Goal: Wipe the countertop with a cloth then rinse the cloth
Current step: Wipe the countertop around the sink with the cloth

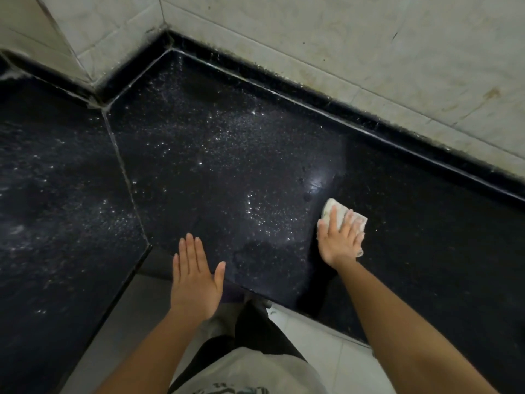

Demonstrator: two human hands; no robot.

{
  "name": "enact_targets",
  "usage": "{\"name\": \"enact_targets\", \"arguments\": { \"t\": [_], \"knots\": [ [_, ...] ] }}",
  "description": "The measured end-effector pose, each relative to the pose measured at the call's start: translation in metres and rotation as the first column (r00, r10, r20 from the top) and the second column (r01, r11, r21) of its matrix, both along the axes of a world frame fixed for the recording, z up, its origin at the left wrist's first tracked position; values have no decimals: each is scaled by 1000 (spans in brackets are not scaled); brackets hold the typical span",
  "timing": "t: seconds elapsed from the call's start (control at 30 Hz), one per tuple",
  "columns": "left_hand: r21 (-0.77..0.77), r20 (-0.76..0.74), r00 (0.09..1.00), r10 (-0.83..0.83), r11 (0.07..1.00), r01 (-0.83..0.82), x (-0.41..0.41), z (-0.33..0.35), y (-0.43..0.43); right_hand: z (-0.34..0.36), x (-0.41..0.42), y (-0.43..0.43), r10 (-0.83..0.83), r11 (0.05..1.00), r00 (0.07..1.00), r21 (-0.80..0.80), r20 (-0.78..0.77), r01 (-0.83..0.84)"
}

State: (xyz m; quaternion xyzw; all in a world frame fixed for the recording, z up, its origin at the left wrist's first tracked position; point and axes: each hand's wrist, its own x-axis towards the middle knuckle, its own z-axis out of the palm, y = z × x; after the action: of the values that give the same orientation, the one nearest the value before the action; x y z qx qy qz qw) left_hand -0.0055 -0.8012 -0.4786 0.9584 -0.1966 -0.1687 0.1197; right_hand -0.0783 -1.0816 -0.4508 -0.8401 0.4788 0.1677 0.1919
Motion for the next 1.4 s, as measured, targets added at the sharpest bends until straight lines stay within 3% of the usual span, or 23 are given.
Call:
{"name": "enact_targets", "arguments": {
  "t": [0.17,0.3,0.4,0.47,0.53,0.6,0.73,0.87,0.93,1.03,1.2,1.33,1.4],
  "knots": [
    [28,1,1000,-19,999,19,1,-2,1,-3,12,72,427,902,902,44,64,-430],
    [61,-53,999,-10,998,13,3,0,0,-2,5,103,755,646,647,49,111,-762],
    [58,-41,999,4,998,-1,3,-1,1,-7,1,85,858,488,486,25,166,-872],
    [42,-19,1000,10,999,-9,3,-1,-1,-10,2,60,886,435,428,-1,180,-900],
    [29,28,1000,-1,1000,1,0,-3,-1,-12,6,29,865,491,483,-28,134,-871],
    [25,11,1000,15,1000,-15,-1,-1,-1,-10,13,-6,762,648,646,-38,53,-761],
    [103,5,1000,-18,995,18,3,7,-4,-2,26,-62,335,941,942,-51,31,-334],
    [188,33,998,-44,981,38,5,3,-4,-4,49,-49,38,998,998,-52,55,-35],
    [220,-51,998,-27,975,38,8,6,-3,-5,58,-19,90,995,995,-52,35,-88],
    [215,-117,991,-67,972,91,8,8,-2,-7,58,38,354,935,934,-28,45,-353],
    [213,-62,997,-50,975,62,7,9,-5,-7,62,98,747,649,647,43,155,-760],
    [176,-7,1000,-13,984,14,6,13,-5,-8,73,80,876,442,435,12,208,-897],
    [192,-26,1000,-8,981,12,7,14,-5,-11,76,58,867,464,455,5,204,-886]
  ]
}}
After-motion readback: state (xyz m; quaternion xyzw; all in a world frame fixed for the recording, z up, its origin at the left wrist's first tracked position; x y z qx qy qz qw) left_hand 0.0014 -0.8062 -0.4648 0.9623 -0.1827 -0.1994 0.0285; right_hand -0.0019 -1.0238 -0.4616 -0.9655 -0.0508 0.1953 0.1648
